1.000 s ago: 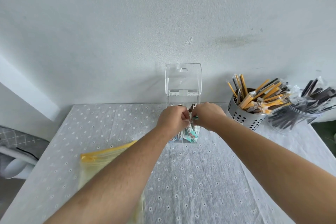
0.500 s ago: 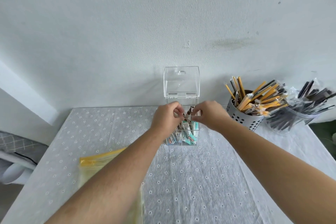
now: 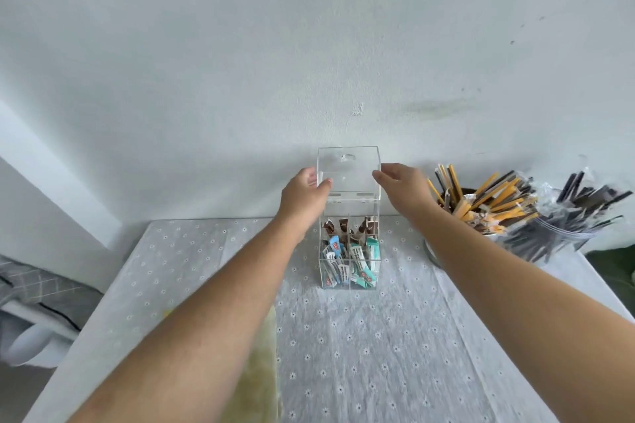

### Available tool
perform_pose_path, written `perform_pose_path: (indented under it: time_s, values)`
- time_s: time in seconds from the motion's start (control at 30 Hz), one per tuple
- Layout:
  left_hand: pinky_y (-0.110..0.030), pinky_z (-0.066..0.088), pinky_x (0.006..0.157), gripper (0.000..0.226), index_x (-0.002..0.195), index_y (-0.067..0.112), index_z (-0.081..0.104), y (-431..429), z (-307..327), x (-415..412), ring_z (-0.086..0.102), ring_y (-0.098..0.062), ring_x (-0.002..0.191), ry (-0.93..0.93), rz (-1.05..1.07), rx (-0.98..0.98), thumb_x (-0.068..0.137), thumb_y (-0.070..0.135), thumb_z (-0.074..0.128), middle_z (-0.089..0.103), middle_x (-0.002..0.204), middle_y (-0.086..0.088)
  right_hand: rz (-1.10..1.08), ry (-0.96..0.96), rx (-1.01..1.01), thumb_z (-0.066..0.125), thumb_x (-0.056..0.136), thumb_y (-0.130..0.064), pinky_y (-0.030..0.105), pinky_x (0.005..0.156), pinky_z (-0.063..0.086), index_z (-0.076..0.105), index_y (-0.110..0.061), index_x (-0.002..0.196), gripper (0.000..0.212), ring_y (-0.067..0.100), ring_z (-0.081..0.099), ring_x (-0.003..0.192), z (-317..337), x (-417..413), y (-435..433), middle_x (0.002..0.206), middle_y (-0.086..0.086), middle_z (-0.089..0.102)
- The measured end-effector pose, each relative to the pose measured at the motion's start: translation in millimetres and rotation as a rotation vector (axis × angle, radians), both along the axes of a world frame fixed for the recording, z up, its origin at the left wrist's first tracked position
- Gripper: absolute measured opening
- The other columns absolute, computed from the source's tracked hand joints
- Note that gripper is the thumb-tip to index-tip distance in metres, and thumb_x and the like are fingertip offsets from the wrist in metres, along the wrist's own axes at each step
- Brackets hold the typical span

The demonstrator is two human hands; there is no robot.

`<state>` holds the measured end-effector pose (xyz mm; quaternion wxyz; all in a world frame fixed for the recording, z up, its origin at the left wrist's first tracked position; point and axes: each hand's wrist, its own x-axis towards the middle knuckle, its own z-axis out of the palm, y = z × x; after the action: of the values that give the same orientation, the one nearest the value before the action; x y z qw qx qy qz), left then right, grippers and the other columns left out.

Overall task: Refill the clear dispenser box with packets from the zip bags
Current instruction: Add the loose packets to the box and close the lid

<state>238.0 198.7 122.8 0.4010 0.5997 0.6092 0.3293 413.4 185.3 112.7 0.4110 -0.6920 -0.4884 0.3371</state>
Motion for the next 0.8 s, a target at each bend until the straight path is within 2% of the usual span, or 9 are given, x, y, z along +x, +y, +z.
perform_pose_path:
  time_s: [0.1,0.17,0.3,0.37,0.5,0.6,0.67,0.8]
  values:
    - [-0.025,0.035,0.092,0.043,0.135,0.014,0.046,-7,5,-4,0.050,-0.017,0.121,-0.102,0.048,0.004,0.095,0.029,0.049,0.053,0.136,-0.001,-0.023,0.092,0.009,0.054,0.093,-0.031,0.036,0.098,0.046,0.060,-0.011,0.123,0.036,0.018,0.059,0.107,6,2,-4,0.114,0.005,0.066]
    - [-0.027,0.036,0.094,0.040,0.131,0.015,0.050,-11,7,-9,0.052,-0.018,0.119,-0.097,0.045,0.009,0.096,0.033,0.047,0.056,0.132,-0.002,-0.041,0.148,0.040,0.054,0.093,-0.029,0.040,0.097,0.049,0.064,-0.012,0.109,0.026,0.018,0.063,0.102,10,4,-7,0.102,0.003,0.068]
    - [-0.039,0.045,0.095,0.034,0.096,0.015,0.063,-26,3,-24,0.062,-0.022,0.101,-0.124,0.044,0.022,0.096,0.042,0.042,0.067,0.104,-0.006,-0.068,0.246,0.112,0.051,0.095,-0.028,0.032,0.081,0.050,0.065,-0.014,0.088,0.021,0.017,0.067,0.089,12,2,-30,0.092,0.003,0.070]
    - [-0.037,0.048,0.090,0.038,0.089,0.014,0.064,-35,-2,-31,0.064,-0.020,0.094,-0.121,0.042,0.021,0.095,0.045,0.043,0.068,0.094,-0.004,-0.071,0.260,0.121,0.050,0.095,-0.028,0.028,0.077,0.049,0.065,-0.016,0.084,0.022,0.014,0.066,0.085,7,0,-45,0.088,0.002,0.070]
    - [-0.027,0.047,0.075,0.035,0.088,0.010,0.067,-55,-21,-35,0.066,-0.019,0.087,-0.039,0.039,-0.015,0.088,0.043,0.056,0.071,0.088,-0.005,-0.089,0.217,0.093,0.054,0.093,-0.027,0.024,0.067,0.043,0.064,-0.013,0.078,0.023,0.012,0.057,0.069,-14,-7,-68,0.076,0.002,0.066]
    - [-0.019,0.045,0.063,0.020,0.086,0.011,0.068,-68,-39,-34,0.064,-0.015,0.081,-0.007,0.069,-0.011,0.086,0.031,0.064,0.071,0.086,-0.001,-0.102,0.186,0.025,0.058,0.090,-0.024,0.032,0.068,0.044,0.065,-0.012,0.078,0.018,0.018,0.055,0.072,-33,-13,-81,0.087,0.017,0.069]
    - [-0.018,0.045,0.069,0.012,0.091,0.012,0.067,-74,-51,-33,0.064,-0.015,0.084,0.005,0.086,-0.013,0.085,0.022,0.067,0.069,0.089,-0.001,-0.109,0.157,-0.021,0.059,0.089,-0.020,0.038,0.074,0.050,0.066,-0.012,0.082,0.013,0.023,0.060,0.078,-42,-14,-87,0.092,0.017,0.069]
    - [-0.020,0.045,0.080,0.026,0.110,0.010,0.063,-81,-62,-35,0.061,-0.011,0.091,0.025,-0.002,-0.108,0.085,0.014,0.066,0.066,0.108,-0.003,-0.067,0.116,-0.072,0.059,0.089,-0.016,0.042,0.082,0.053,0.066,-0.017,0.085,0.008,0.028,0.067,0.093,-50,-11,-90,0.090,0.008,0.071]
